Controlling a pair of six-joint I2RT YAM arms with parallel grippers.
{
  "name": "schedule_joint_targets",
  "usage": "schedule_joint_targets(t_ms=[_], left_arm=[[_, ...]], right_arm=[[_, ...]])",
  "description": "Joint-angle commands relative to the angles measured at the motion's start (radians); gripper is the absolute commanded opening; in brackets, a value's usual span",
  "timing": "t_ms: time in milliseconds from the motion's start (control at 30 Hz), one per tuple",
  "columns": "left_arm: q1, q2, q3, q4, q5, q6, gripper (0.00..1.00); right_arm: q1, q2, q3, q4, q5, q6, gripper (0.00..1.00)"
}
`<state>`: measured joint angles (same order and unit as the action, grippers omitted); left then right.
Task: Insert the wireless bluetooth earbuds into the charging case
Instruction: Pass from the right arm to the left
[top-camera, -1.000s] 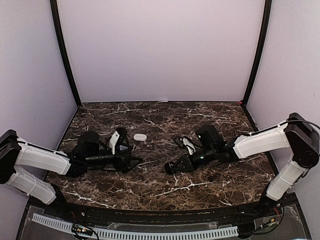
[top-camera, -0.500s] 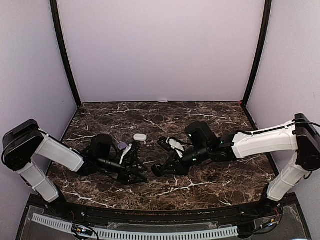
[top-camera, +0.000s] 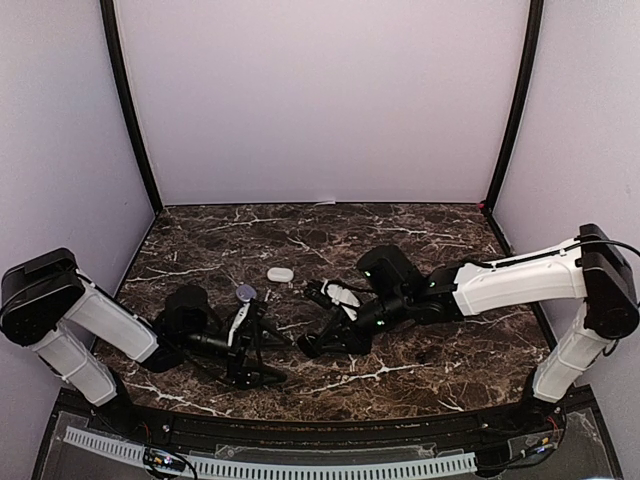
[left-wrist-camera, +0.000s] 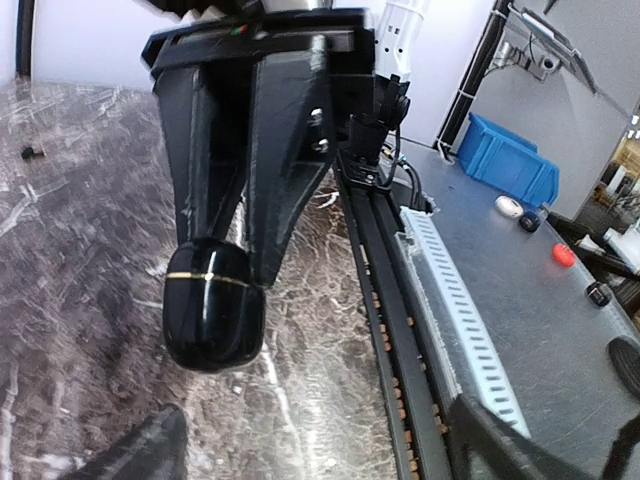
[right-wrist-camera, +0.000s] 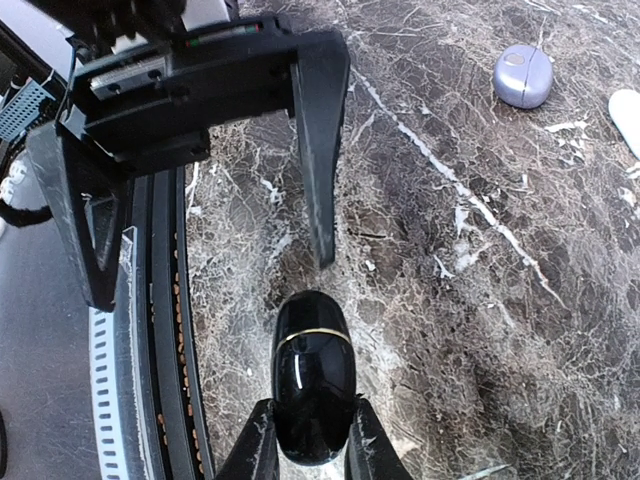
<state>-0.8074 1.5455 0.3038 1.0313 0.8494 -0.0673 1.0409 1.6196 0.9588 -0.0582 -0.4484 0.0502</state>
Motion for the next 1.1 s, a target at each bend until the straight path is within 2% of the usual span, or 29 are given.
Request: schedule_joint_targets(t_ms=[0, 100, 200, 267, 367, 433, 667, 900, 1067], left_arm=[[0.001, -0.086, -0.028, 0.105, -0.151, -0.007, 0.99], [0.003, -0.154, -0.049, 0.086, -0.307, -0.057, 0.99], [0.004, -0.245, -0.116, 0.156, -0.501, -0.119, 0.99], [0.008, -0.323, -0.132, 0.104, -0.560, -0.106, 0.99], [0.008, -0.415, -0.099, -0.068, -0.547, -0.040, 0.99], [0.008, -0.438, -0.079, -0.117, -0.519, -0.010, 0.99], [0.008, -0.326, 0.055, -0.181, -0.427, -0.038, 0.93], [0.008, -0.189, -0.016, 0.024, -0.324, 0.007, 0.92], [0.007, -0.167, -0.017, 0.039, -0.282, 0.012, 0.92]], right_arm=[[0.010, -0.029, 0.007, 0.019, 0.034, -0.025, 0.13], [0.010, -0.064, -0.005, 0.025, 0.050, -0.025, 0.12], [0.010, -0.088, -0.021, 0.036, 0.069, -0.022, 0.12], [0.010, -0.103, -0.029, 0.044, 0.080, -0.018, 0.12], [0.010, -0.122, -0.036, 0.052, 0.093, -0.012, 0.12], [0.010, -0.130, -0.036, 0.052, 0.104, -0.009, 0.12], [0.010, -0.154, -0.040, 0.058, 0.162, 0.007, 0.12], [0.010, -0.175, -0.081, 0.101, 0.214, 0.017, 0.11], [0.009, -0.170, -0.075, 0.067, 0.204, -0.025, 0.11]])
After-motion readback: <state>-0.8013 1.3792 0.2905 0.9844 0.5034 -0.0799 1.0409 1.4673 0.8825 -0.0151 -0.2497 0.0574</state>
